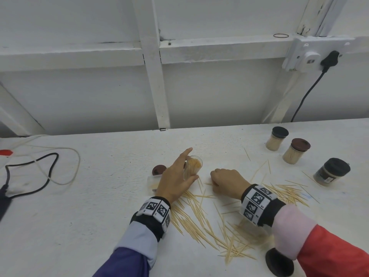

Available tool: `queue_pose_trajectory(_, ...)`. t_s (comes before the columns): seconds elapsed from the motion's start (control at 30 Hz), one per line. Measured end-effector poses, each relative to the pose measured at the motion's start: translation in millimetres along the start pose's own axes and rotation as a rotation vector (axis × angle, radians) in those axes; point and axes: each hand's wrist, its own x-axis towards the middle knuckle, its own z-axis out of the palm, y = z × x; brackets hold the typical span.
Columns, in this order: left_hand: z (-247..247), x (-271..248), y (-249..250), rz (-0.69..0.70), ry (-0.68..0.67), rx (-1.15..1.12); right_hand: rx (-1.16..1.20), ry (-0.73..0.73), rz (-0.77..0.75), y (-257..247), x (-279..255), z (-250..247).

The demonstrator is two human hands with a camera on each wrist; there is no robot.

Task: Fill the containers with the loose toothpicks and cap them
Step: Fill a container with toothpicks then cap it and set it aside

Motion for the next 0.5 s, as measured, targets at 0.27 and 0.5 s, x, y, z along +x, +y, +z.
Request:
queue_pose_trajectory(0.27, 0, 0, 0, -0.002, -0.014, 0.004, -0.023, 0.047, 0.007, 3, -6, -7)
queue_pose_trajectory(0.5, -1, 0, 1, 0.002, -0.019, 0.03, 0.161, 0.002, 0.049, 8, -7, -10)
